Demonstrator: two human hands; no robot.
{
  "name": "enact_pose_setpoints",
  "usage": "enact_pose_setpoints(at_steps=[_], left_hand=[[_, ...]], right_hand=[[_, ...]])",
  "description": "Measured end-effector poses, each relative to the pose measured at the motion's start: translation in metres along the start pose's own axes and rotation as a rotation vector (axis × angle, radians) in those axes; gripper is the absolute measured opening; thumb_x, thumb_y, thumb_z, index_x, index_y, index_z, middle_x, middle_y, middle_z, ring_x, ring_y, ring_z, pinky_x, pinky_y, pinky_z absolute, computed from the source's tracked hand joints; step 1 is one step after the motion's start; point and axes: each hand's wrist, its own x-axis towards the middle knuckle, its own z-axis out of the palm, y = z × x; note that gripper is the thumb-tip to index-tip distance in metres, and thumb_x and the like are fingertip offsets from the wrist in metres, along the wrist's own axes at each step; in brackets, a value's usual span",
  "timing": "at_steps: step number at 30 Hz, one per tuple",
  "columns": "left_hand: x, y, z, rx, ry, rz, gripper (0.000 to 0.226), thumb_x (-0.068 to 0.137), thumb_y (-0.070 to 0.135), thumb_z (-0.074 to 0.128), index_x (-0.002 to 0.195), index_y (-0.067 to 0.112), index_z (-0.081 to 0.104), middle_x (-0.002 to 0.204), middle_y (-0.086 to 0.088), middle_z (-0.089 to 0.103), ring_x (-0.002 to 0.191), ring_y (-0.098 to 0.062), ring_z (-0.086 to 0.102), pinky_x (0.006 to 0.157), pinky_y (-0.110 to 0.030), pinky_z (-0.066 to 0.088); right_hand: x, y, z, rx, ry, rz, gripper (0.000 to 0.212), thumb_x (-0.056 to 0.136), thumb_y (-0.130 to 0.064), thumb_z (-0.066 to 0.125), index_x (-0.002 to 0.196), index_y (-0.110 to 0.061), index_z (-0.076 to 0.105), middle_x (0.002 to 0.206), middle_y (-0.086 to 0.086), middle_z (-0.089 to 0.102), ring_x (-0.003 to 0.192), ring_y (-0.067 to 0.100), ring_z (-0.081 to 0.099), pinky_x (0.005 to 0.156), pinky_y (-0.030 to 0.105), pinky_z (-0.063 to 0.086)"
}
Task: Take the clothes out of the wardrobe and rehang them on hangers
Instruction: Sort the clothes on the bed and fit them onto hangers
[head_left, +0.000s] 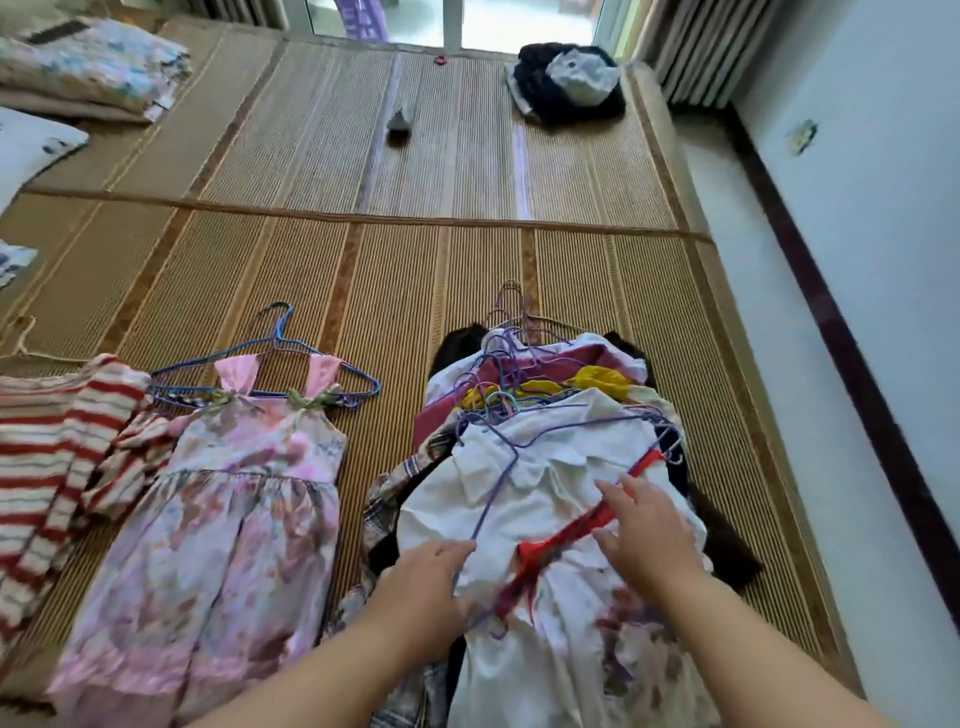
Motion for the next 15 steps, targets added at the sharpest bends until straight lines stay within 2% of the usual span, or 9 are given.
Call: enact_pose_setpoints(at_steps=[4,8,10,11,13,14,15], left_hand=[[0.041,0.022,0.022,-0.172,-0.004,-0.164,0.068,0.074,0.043,0.045,0.140,0.032,0.034,0.132,-0.001,0.050,0.123,-0.023,0.045,0.102,-0.036,0.038],[0.069,0.026,0.037,-0.209,0.012,-0.339,0.059,0.087,0.032,0.048,0.142,0.025,0.027,0.134,-0.008,0.049,0.123,-0.030,0.046,0.101,-0.034,0.039],[0.070,0.019,0.036,-0.192,-0.005,-0.384,0.048,0.091,0.030,0.044,0.138,0.025,0.034,0.131,-0.009,0.053,0.119,-0.031,0.049,0.099,-0.035,0.041],[0.073,0.016,0.037,-0.201,-0.010,-0.399,0.037,0.092,0.028,0.041,0.129,0.027,0.043,0.128,-0.008,0.057,0.117,-0.030,0.050,0.096,-0.034,0.042],[0.074,0.011,0.035,-0.235,-0.019,-0.405,0.021,0.091,0.025,0.040,0.099,0.033,0.058,0.118,-0.002,0.064,0.110,-0.025,0.055,0.090,-0.029,0.045],[0.072,0.011,0.032,-0.250,-0.024,-0.397,0.018,0.091,0.024,0.042,0.086,0.034,0.057,0.115,0.000,0.065,0.107,-0.022,0.056,0.087,-0.026,0.045],[0.069,0.011,0.031,-0.259,-0.028,-0.383,0.018,0.091,0.024,0.043,0.082,0.034,0.055,0.114,0.002,0.065,0.106,-0.020,0.057,0.085,-0.025,0.044]], right_hand=[[0.061,0.025,-0.009,-0.027,-0.044,-0.129,0.060,0.089,-0.039,0.053,0.144,-0.034,0.030,0.152,-0.004,0.028,0.140,0.019,0.025,0.111,0.042,0.030],[0.121,0.029,-0.010,0.023,-0.138,-0.198,0.054,0.096,-0.023,0.040,0.148,-0.029,0.025,0.157,-0.004,0.018,0.144,0.021,0.017,0.112,0.047,0.028],[0.133,0.027,-0.009,-0.025,-0.222,-0.162,0.057,0.097,-0.021,0.037,0.150,-0.028,0.015,0.159,-0.004,0.007,0.146,0.023,0.007,0.113,0.051,0.024],[0.139,0.026,-0.008,-0.055,-0.270,-0.143,0.058,0.098,-0.022,0.035,0.150,-0.029,0.010,0.160,-0.004,0.002,0.146,0.025,0.001,0.113,0.054,0.021],[0.145,0.023,-0.009,-0.092,-0.329,-0.112,0.061,0.099,-0.030,0.035,0.151,-0.031,0.003,0.159,-0.005,-0.001,0.145,0.028,-0.006,0.111,0.058,0.017],[0.146,0.019,-0.011,-0.111,-0.334,-0.109,0.062,0.098,-0.034,0.035,0.150,-0.032,0.003,0.159,-0.004,0.001,0.145,0.029,-0.006,0.111,0.059,0.014],[0.145,0.018,-0.012,-0.134,-0.339,-0.100,0.060,0.098,-0.035,0.034,0.150,-0.033,0.004,0.159,-0.002,0.005,0.145,0.030,-0.004,0.111,0.060,0.012]])
